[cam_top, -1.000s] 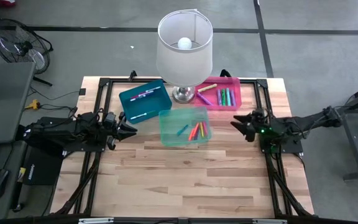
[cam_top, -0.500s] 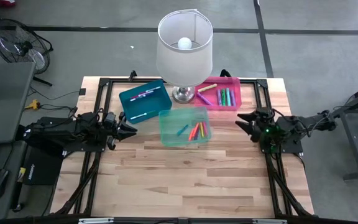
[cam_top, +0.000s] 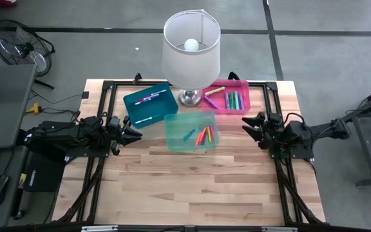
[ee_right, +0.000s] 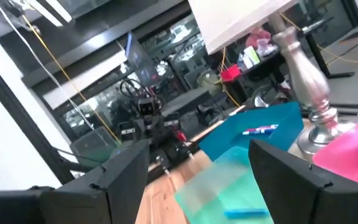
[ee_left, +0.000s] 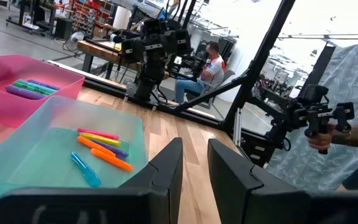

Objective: Pick & Place Markers
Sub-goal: Return to Home Position

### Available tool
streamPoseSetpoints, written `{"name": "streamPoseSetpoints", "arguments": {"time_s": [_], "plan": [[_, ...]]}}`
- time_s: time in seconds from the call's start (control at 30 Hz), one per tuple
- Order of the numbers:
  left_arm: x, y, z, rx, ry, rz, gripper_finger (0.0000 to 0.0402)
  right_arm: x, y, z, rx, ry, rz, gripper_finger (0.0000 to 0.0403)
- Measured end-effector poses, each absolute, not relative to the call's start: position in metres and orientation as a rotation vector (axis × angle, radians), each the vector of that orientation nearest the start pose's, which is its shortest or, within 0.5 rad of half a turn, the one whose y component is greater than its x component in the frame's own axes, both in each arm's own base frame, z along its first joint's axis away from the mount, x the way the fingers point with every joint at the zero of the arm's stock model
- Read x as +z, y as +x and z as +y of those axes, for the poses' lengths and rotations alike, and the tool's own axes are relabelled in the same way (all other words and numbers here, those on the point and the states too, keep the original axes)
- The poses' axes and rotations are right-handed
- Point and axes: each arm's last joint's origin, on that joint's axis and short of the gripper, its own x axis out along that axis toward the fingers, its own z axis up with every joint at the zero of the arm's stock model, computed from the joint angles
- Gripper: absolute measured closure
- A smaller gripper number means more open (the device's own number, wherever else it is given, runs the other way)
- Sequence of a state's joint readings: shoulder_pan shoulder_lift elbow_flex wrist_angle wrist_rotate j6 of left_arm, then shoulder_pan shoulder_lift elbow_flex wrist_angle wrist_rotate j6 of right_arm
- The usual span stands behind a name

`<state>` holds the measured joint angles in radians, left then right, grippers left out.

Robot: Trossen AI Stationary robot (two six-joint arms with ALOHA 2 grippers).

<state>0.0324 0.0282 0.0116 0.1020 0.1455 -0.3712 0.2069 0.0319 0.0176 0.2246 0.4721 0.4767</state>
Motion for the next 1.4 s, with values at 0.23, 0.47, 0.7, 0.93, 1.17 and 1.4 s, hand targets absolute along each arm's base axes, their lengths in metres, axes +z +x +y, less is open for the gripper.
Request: {"name": "streamPoseSetpoints", "arguments": {"time_s": [0.23, 0.47, 0.7, 0.93, 1.17, 1.4], "plan": [[0.175, 0.098, -0.001, -0.127, -0.363, -0.063, 0.0328, 0.178, 0.098, -0.004, -0.211, 0.507, -0.177, 0.0139], [0.175, 0.098, -0.001, -0.127, -0.363, -0.063, 0.0328, 0.168, 0.099, -0.007, -0.175, 0.354, -0.041, 0.014], [0.175, 0.098, -0.001, -0.127, -0.363, -0.063, 0.0328, 0.168, 0.099, -0.008, -0.204, 0.253, -0.036, 0.014], [0.175, 0.098, -0.001, -0.127, -0.363, -0.063, 0.0328, 0.168, 0.099, -0.008, -0.207, 0.26, -0.037, 0.014], [0.175, 0.098, -0.001, -0.128, -0.363, -0.063, 0.0328, 0.168, 0.099, -0.008, -0.208, 0.26, -0.037, 0.014], [0.175, 0.098, -0.001, -0.127, -0.363, -0.063, 0.0328, 0.168, 0.099, -0.008, -0.208, 0.26, -0.037, 0.014]]}}
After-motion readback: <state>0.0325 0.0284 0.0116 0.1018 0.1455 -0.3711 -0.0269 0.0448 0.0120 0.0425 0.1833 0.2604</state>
